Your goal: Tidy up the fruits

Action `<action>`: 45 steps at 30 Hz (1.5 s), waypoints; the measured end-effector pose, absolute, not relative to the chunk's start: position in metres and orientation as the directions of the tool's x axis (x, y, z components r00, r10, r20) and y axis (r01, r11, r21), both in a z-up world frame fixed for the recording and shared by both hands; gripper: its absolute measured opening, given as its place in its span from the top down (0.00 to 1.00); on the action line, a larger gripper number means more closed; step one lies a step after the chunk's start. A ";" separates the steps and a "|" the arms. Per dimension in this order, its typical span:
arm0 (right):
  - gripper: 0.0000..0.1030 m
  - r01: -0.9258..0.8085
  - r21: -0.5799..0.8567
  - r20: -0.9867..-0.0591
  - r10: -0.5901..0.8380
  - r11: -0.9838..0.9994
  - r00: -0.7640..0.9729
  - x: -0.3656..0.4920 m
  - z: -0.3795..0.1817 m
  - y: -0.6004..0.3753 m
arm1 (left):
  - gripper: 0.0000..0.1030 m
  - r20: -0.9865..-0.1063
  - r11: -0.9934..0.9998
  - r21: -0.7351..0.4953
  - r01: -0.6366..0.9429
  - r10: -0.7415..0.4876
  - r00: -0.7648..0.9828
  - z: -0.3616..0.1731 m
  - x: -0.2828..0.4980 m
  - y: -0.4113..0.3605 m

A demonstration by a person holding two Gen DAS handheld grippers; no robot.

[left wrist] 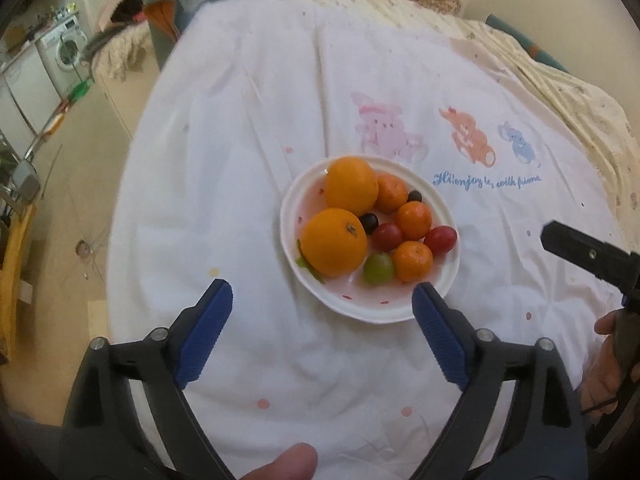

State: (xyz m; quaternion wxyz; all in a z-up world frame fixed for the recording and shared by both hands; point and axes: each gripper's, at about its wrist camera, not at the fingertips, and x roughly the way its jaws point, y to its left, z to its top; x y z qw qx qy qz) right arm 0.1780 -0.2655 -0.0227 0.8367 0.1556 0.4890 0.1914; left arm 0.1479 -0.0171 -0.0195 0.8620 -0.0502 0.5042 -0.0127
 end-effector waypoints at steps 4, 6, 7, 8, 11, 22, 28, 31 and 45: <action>0.12 -0.178 0.412 -0.747 0.443 0.894 0.496 0.155 -0.012 -0.264 | 0.02 -0.850 0.994 -0.104 -0.036 -0.070 0.521 -0.007 0.133 -0.005; 0.12 -0.181 0.402 -0.741 0.435 0.897 0.512 0.145 -0.009 -0.264 | 0.01 -0.841 0.994 -0.103 -0.035 -0.068 0.537 -0.002 0.123 -0.001; 0.12 -0.177 0.399 -0.735 0.430 0.899 0.525 0.139 -0.007 -0.264 | 0.01 -0.838 0.994 -0.100 -0.033 -0.067 0.542 0.000 0.120 -0.001; 0.12 -0.174 0.398 -0.732 0.426 0.901 0.532 0.135 -0.007 -0.265 | 0.01 -0.835 0.995 -0.097 -0.033 -0.063 0.546 0.001 0.117 0.000; 0.11 -0.160 0.392 -0.728 0.412 0.906 0.548 0.122 -0.005 -0.264 | 0.01 -0.821 0.996 -0.086 -0.034 -0.051 0.568 0.006 0.106 0.003; 0.00 -0.146 0.299 -0.680 0.318 0.943 0.660 0.088 0.003 -0.249 | 0.01 -0.755 0.998 -0.042 -0.056 0.005 0.656 0.015 0.077 0.002; 0.00 -0.170 0.214 -0.656 0.271 0.962 0.705 0.088 0.004 -0.233 | 0.01 -0.756 0.997 -0.047 -0.066 0.008 0.655 0.008 0.081 0.001; 0.00 -0.183 0.199 -0.665 0.270 0.963 0.697 0.089 0.002 -0.227 | 0.01 -0.754 0.997 -0.047 -0.065 0.007 0.656 0.008 0.082 0.000; 0.00 -0.183 0.164 -0.671 0.246 0.969 0.700 0.087 -0.001 -0.222 | 0.01 -0.761 0.996 -0.064 -0.063 -0.008 0.649 0.006 0.082 -0.003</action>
